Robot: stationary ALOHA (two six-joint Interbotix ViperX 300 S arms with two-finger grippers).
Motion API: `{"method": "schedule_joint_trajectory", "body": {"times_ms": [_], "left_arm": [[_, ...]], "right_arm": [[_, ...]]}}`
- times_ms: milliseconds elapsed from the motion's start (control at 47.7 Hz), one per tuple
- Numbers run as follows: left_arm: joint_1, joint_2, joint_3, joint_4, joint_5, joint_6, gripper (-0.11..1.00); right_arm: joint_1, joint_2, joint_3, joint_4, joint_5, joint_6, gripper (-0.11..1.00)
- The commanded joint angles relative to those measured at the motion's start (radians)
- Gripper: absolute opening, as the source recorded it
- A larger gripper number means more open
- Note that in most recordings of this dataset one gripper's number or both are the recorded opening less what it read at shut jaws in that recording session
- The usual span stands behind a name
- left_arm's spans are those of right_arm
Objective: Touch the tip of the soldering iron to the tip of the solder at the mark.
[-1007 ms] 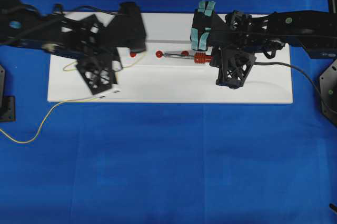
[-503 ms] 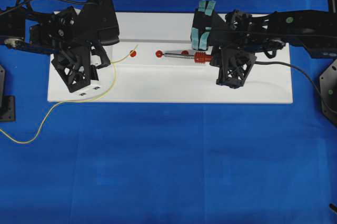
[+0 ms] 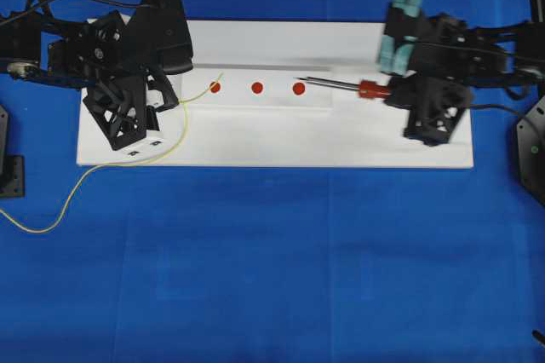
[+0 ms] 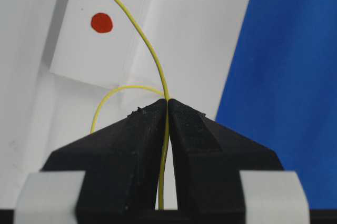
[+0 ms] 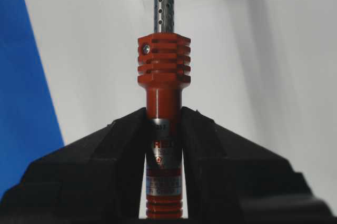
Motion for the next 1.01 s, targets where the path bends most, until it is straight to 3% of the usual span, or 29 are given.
{"method": "schedule_joint_trajectory", "body": {"times_ms": [0,168,524,986], "left_arm": [[0.0,-0.012,-0.014,0.003,-0.005,-0.002,0.02],[0.0,-0.006,-0.023,0.003,-0.005,-0.003,0.02],[-0.009,0.064,-0.115,0.003,0.008,0.006,0.02],[-0.023,0.337,-0.314,0.003,-0.005,0.012,0.02]], "right_arm": [[-0.002,-0.043,0.005,-0.015,0.014,0.018,0.06],[-0.002,-0.051,0.009,-0.052,0.049,0.058,0.06],[-0.002,-0.043,0.005,-0.061,0.046,0.063,0.06],[-0.003,-0.041,0.005,-0.064,0.037,0.063,0.06]]}}
